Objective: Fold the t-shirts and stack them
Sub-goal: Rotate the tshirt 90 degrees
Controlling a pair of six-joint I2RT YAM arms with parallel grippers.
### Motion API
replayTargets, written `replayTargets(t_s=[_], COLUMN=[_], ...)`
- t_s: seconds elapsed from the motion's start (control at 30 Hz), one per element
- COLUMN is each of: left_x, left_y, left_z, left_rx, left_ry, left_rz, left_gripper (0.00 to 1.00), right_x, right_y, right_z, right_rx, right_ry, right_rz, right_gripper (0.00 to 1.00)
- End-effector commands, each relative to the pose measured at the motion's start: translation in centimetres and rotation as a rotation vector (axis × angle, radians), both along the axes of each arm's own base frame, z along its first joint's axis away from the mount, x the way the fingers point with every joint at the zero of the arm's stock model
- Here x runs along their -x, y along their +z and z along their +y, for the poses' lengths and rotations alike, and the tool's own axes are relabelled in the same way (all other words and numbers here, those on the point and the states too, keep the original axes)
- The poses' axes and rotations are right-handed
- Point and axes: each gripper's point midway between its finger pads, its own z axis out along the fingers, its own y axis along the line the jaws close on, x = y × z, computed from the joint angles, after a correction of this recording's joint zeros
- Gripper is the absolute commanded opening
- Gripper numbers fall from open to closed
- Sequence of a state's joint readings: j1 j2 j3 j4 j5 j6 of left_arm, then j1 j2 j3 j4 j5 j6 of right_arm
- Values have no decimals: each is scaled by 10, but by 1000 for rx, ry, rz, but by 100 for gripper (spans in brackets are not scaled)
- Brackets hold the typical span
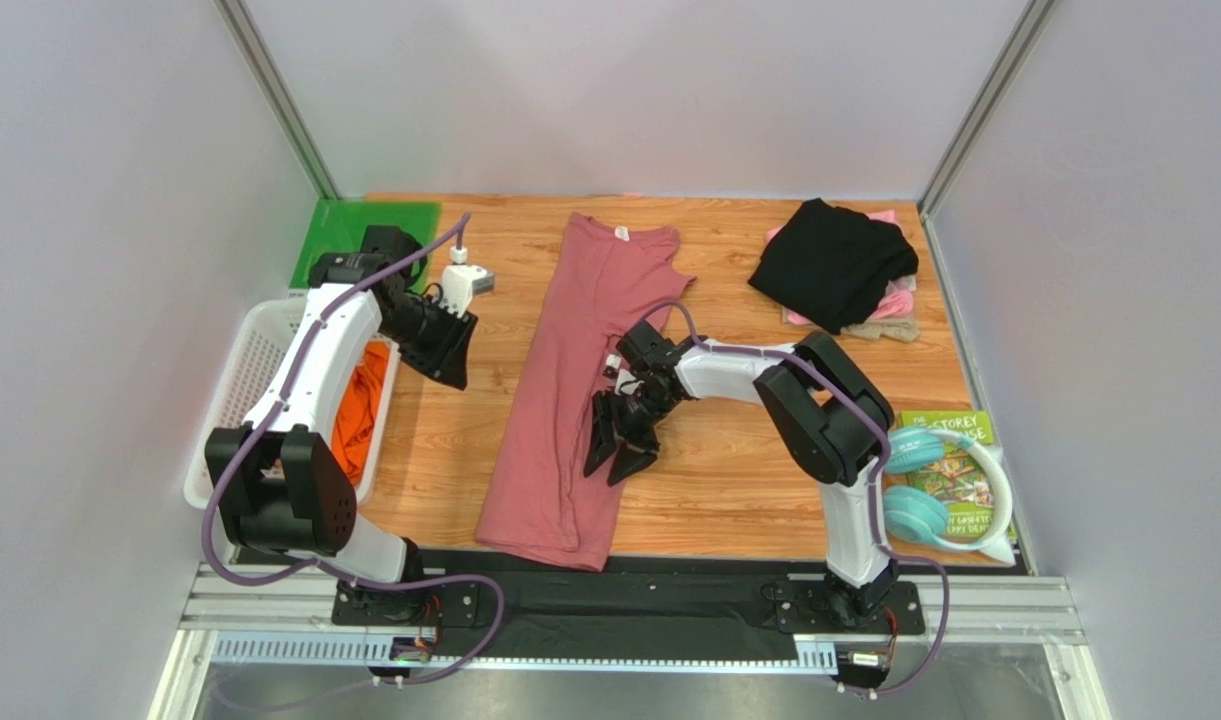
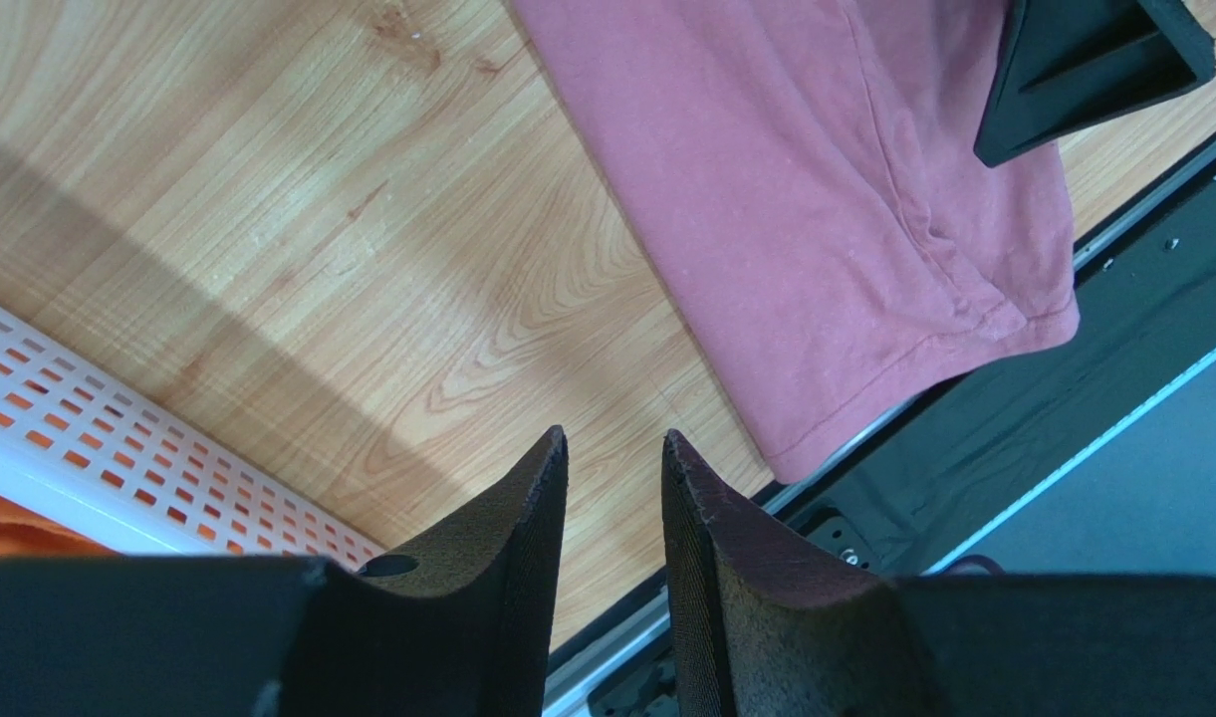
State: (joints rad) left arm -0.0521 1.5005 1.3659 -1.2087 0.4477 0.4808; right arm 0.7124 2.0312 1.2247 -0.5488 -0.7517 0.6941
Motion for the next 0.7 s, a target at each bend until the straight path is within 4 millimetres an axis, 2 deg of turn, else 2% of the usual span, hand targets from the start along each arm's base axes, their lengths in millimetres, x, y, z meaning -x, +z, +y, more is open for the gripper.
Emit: replayTargets(t_s=[0.0,0.07,0.17,0.3,0.4,0.47,0.53,0.67], left_x=[4,5,7,6,5,3,2,-1], left_y=[10,10,11,11,10,9,8,8], left_z=[-2,-1,1,0,-1,-2,-2,-5], left_rx=[17,9,-1,5,9,17,17,31], left_ry=[-31,-35,-40,-42,-41,-41,-35,-33], left_rz=[-42,-48,-50,-48,-41,-36,-32,-22], left_gripper=[37,37,37,37,37,37,37,37], right_x=[-12,-11,-23,-61,-90,-104,-108,-90], right_y=[-24,-32,-42,-43,-34,-24,-21,-21], right_z=[6,-4,-26,-65,-86,-89,-90,-80], right_rx=[37,87,164,222,231,214,210,197], right_ry=[-25,-43,-98,-197,-246,-260,-256,-209], right_rz=[-71,-53,-43,-63,-77,-86,-83,-61], right_gripper=[52,51,50,50,50,50,50,50])
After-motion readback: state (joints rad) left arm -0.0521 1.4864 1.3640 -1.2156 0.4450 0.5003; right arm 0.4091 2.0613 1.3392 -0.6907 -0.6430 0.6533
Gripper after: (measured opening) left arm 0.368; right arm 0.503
